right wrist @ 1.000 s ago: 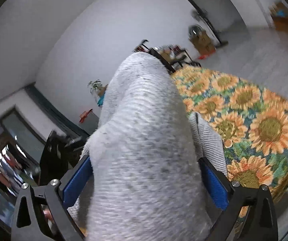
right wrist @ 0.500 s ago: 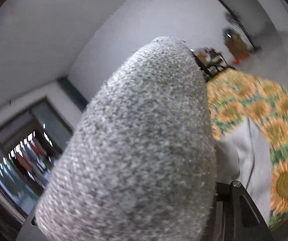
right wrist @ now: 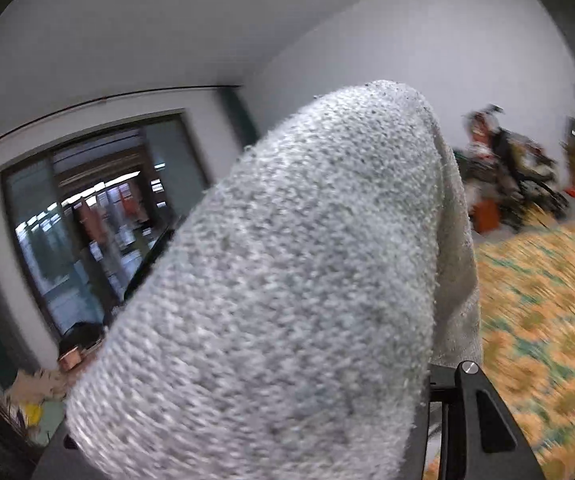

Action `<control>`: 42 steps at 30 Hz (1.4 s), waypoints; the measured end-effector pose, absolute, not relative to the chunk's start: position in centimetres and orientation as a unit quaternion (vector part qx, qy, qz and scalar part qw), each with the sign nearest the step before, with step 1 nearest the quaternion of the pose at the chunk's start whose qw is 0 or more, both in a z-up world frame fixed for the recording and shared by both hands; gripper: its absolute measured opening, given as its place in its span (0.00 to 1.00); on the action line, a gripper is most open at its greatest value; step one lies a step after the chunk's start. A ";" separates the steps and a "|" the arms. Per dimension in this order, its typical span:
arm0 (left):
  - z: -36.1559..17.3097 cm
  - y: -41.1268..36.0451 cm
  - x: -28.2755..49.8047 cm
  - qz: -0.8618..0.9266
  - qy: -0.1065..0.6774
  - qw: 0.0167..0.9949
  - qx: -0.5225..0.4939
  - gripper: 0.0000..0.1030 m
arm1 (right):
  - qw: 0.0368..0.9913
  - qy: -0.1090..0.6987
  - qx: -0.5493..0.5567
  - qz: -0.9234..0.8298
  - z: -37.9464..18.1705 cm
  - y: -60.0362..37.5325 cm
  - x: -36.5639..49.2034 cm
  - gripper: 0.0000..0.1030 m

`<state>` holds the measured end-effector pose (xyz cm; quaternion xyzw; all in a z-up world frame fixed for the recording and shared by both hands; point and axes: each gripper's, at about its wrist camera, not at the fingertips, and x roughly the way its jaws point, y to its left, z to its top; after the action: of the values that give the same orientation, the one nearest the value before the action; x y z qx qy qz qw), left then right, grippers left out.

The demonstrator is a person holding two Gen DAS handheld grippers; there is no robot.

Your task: Fold clothes

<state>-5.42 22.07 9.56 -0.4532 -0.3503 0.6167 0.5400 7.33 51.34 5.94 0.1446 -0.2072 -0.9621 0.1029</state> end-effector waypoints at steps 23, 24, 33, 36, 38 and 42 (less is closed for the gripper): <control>7.0 28.9 -5.3 0.771 -0.100 0.409 -0.477 0.85 | -0.238 -0.346 0.310 -0.853 -8.7 63.7 19.1 0.70; 5.0 29.0 -5.8 0.761 -0.108 0.405 -0.495 0.85 | -0.241 -0.334 0.306 -0.858 -7.9 63.1 18.8 0.70; -1.6 24.0 -6.5 0.725 -0.149 0.338 -0.581 0.85 | -0.202 -0.237 0.283 -0.907 0.4 53.5 19.8 0.73; -1.8 23.2 -6.4 0.726 -0.151 0.327 -0.586 0.85 | -0.161 -0.222 0.300 -0.914 0.3 51.6 19.0 0.72; -1.8 22.6 -6.4 0.727 -0.154 0.319 -0.588 0.85 | -0.125 -0.216 0.328 -0.911 -1.2 49.5 17.8 0.70; -2.0 21.2 -6.2 0.731 -0.149 0.293 -0.598 0.85 | -0.066 -0.220 0.370 -0.900 -5.6 48.1 12.8 0.66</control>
<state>-6.18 21.20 -2.05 -0.5983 -0.1493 0.7306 0.2931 12.84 48.10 -5.60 0.3696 -0.2204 -0.9002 -0.0663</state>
